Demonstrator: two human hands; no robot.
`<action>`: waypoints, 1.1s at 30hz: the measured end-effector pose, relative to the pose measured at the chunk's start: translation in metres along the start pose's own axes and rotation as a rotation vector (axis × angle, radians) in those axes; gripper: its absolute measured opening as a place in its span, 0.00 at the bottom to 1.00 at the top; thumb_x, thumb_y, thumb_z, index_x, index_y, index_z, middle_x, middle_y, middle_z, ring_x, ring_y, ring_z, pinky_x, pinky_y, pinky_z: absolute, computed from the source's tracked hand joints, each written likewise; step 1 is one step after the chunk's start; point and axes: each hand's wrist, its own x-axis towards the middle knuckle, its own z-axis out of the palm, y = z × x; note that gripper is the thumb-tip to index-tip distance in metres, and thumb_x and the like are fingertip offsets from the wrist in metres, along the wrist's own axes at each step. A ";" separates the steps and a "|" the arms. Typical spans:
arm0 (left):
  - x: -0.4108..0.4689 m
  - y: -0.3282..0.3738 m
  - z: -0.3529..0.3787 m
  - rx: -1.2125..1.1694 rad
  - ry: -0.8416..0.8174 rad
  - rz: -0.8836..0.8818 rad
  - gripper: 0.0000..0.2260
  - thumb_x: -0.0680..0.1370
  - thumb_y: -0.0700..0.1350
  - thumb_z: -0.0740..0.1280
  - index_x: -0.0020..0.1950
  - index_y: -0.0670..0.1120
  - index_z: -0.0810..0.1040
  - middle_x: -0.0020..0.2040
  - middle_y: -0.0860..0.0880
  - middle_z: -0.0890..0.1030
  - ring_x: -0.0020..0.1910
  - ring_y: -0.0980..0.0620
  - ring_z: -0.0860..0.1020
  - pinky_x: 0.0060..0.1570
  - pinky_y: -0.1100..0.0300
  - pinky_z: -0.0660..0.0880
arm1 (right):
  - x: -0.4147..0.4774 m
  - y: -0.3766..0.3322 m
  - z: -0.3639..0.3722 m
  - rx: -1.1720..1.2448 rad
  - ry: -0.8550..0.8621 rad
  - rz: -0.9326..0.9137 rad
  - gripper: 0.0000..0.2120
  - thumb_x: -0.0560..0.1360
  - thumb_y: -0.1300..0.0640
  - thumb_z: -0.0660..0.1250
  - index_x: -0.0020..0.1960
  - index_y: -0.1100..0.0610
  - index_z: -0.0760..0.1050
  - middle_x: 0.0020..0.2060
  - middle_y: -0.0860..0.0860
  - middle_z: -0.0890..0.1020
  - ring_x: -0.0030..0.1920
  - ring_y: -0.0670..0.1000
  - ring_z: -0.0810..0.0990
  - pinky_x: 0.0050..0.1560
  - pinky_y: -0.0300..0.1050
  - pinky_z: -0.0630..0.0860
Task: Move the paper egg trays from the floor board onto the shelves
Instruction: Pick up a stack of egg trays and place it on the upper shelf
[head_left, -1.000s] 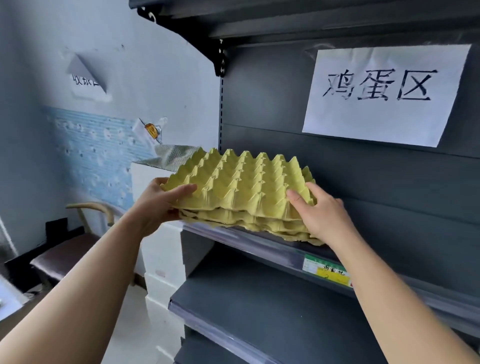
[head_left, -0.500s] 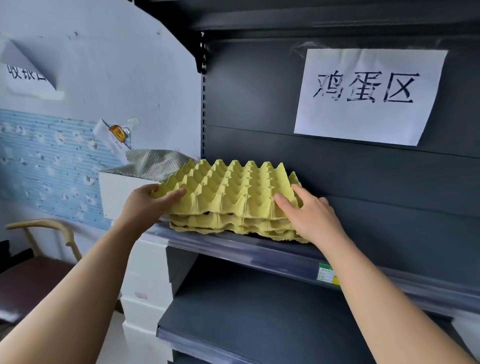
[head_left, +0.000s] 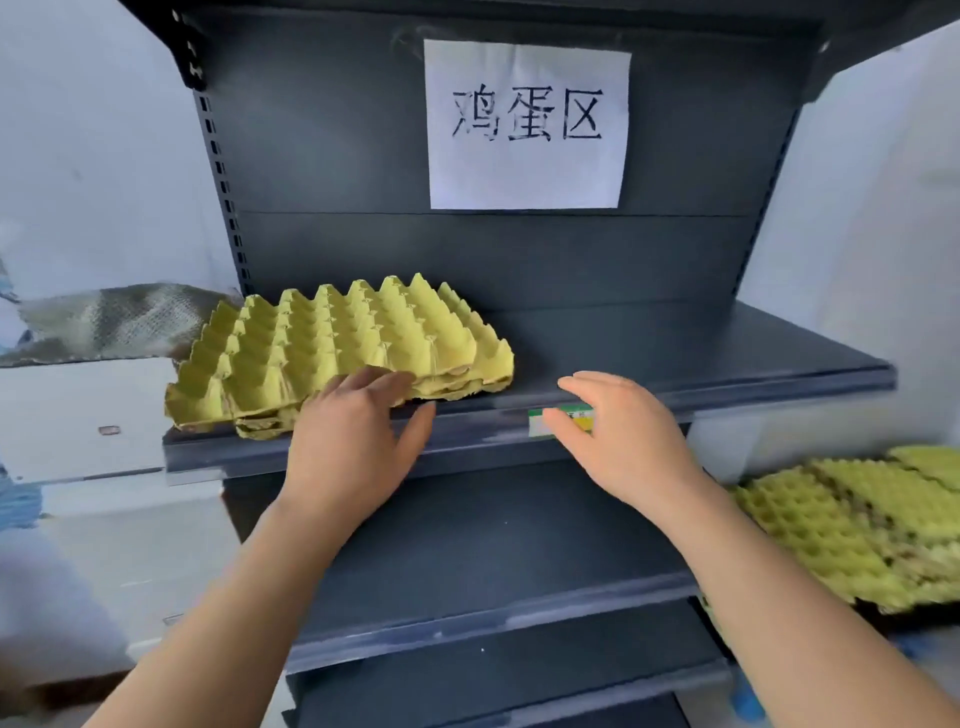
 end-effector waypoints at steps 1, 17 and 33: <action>-0.004 0.014 0.007 -0.025 -0.028 0.032 0.17 0.73 0.55 0.65 0.54 0.46 0.82 0.49 0.47 0.83 0.43 0.41 0.80 0.41 0.53 0.77 | -0.012 0.010 -0.003 -0.021 0.006 0.021 0.21 0.78 0.45 0.61 0.67 0.53 0.73 0.66 0.48 0.74 0.67 0.48 0.70 0.63 0.40 0.64; -0.044 0.296 0.189 -0.369 -0.399 0.349 0.14 0.73 0.51 0.72 0.55 0.46 0.82 0.45 0.49 0.83 0.37 0.46 0.80 0.39 0.53 0.77 | -0.177 0.261 -0.071 -0.173 -0.035 0.518 0.20 0.76 0.51 0.65 0.64 0.59 0.75 0.61 0.55 0.78 0.63 0.54 0.75 0.61 0.45 0.70; -0.019 0.558 0.414 -0.356 -0.666 0.294 0.19 0.77 0.58 0.62 0.64 0.50 0.76 0.58 0.51 0.79 0.56 0.47 0.77 0.50 0.52 0.77 | -0.200 0.591 -0.115 -0.213 -0.115 0.686 0.20 0.78 0.49 0.62 0.67 0.55 0.72 0.62 0.51 0.77 0.63 0.51 0.74 0.61 0.44 0.70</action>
